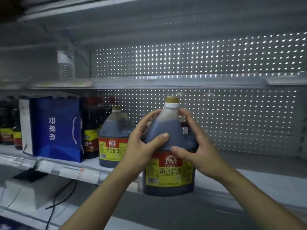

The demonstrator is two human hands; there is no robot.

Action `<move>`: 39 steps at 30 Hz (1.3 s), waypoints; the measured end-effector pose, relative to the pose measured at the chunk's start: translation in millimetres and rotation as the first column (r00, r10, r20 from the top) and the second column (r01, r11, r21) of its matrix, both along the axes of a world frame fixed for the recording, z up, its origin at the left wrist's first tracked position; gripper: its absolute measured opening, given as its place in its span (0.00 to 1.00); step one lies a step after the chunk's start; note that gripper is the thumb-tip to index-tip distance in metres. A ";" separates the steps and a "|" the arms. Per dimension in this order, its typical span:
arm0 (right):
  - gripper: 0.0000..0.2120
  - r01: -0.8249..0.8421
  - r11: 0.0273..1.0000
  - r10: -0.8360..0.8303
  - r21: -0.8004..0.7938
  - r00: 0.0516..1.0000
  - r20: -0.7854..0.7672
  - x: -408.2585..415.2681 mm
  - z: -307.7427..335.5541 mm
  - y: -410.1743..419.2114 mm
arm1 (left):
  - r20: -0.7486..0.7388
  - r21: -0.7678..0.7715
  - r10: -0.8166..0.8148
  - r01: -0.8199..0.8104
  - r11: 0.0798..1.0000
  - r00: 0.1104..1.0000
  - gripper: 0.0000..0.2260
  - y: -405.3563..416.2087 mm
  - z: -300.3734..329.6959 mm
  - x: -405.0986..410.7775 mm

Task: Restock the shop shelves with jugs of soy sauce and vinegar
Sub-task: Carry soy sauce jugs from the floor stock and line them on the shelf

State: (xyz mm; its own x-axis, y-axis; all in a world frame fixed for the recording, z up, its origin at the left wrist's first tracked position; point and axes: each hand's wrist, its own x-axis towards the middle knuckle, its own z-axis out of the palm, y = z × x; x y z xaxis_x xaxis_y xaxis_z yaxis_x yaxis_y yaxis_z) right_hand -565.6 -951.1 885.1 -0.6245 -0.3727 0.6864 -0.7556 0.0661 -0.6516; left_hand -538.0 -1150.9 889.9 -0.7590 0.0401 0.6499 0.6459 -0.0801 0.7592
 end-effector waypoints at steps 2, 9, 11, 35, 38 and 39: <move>0.44 -0.001 1.000 0.001 0.004 1.000 -0.017 -16.3 1.2 -1.2 | 0.006 0.009 -0.012 0.012 1.000 1.000 0.26 -0.5 1.0 -16.9; 0.44 0.050 0.999 -0.050 -0.004 0.999 -0.015 -72.7 0.4 -23.8 | 0.037 -0.016 -0.018 0.019 1.000 0.999 0.27 -20.9 2.6 -70.7; 0.44 0.068 0.998 -0.068 -0.014 0.998 -0.013 -85.3 -3.2 -32.8 | 0.036 -0.019 -0.021 0.021 1.000 0.999 0.26 -30.7 -0.8 -89.6; 0.43 0.439 0.898 -0.441 0.037 0.892 0.101 -118.5 -50.9 -83.5 | -0.019 -0.218 0.025 -0.029 0.975 1.000 0.23 -70.4 -43.9 -177.0; 0.43 0.512 0.859 -0.512 0.016 0.856 0.071 -117.8 -56.7 -93.1 | -0.039 -0.267 0.065 -0.073 0.961 0.997 0.29 -74.6 -37.9 -177.5; 0.42 0.514 0.858 -0.514 0.010 0.855 0.070 -116.9 -56.7 -93.6 | -0.040 -0.260 0.046 -0.055 0.964 0.998 0.24 -74.9 -35.5 -175.9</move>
State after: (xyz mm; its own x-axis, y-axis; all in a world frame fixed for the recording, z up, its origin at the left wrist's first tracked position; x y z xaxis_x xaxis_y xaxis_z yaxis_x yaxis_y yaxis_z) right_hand -682.6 -1044.7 828.3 -0.7706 0.0197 0.6371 -0.5696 0.4272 -0.7022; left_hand -713.9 -1225.8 854.4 -0.7423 0.1736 0.6472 0.6695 0.1512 0.7273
